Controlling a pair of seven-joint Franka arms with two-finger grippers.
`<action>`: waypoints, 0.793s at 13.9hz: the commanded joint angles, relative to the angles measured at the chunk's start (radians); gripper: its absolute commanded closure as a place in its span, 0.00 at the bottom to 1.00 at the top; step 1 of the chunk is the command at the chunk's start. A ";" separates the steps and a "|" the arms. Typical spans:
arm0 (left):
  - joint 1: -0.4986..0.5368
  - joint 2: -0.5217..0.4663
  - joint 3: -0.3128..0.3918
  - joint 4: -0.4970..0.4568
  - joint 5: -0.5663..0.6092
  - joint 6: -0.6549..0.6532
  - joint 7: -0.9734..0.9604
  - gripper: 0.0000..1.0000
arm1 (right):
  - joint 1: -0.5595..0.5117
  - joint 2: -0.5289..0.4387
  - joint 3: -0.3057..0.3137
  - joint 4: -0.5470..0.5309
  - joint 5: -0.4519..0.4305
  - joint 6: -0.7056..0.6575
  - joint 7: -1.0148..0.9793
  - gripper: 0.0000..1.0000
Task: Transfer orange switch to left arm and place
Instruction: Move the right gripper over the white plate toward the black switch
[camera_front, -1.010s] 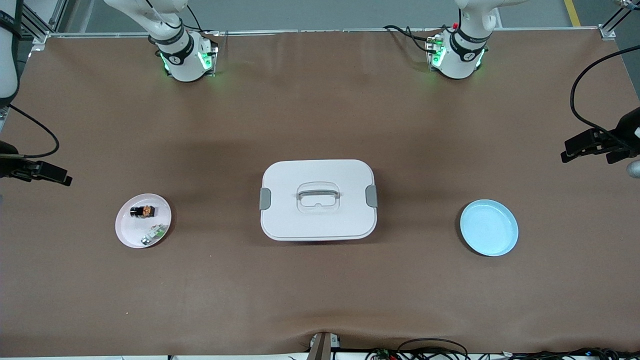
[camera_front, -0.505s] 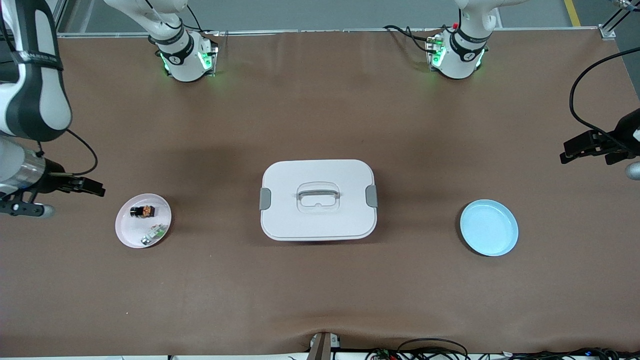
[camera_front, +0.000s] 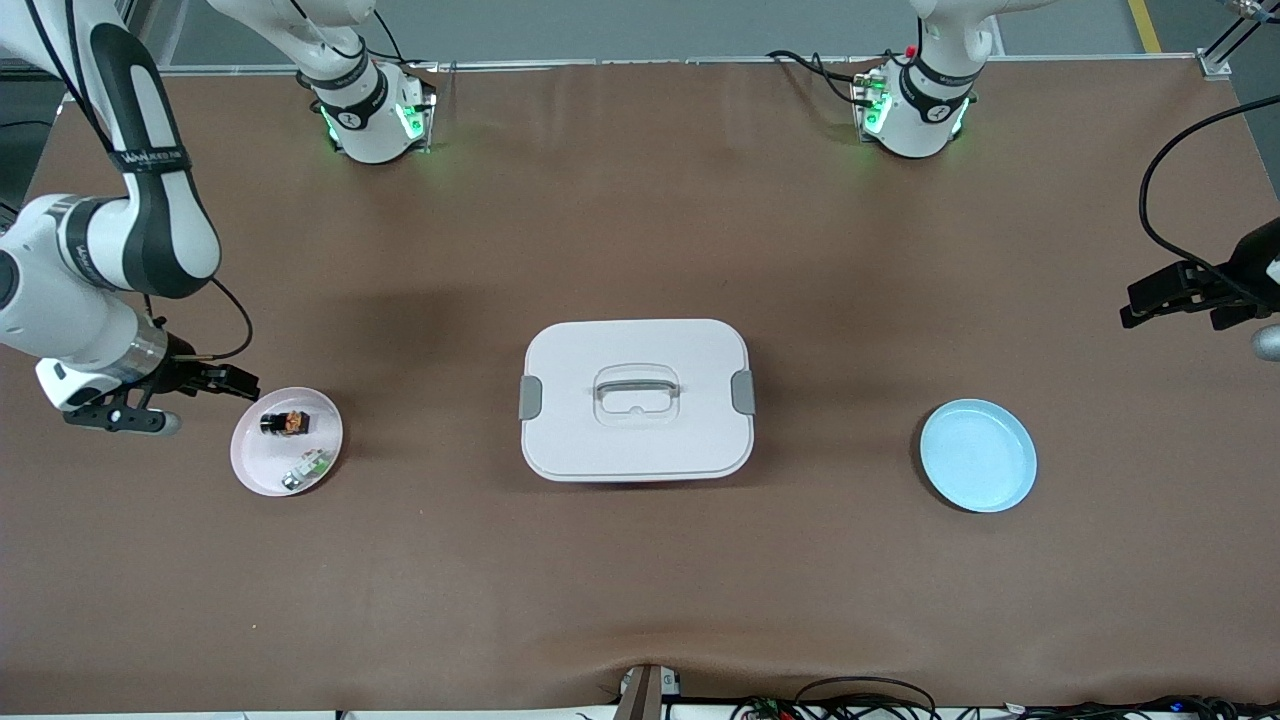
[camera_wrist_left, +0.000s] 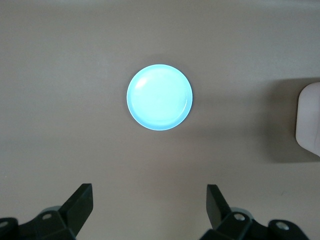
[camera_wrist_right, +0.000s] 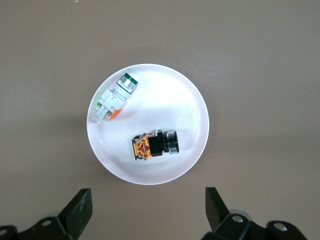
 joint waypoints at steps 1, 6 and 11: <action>0.002 0.007 -0.003 0.013 0.012 0.002 0.005 0.00 | 0.002 0.044 0.001 0.003 0.006 0.040 -0.014 0.00; 0.003 0.007 -0.003 0.013 0.012 0.004 0.007 0.00 | 0.002 0.133 0.001 0.003 0.006 0.141 -0.026 0.00; 0.003 0.007 -0.003 0.013 0.012 0.004 0.007 0.00 | 0.015 0.199 0.001 0.005 -0.005 0.208 -0.041 0.00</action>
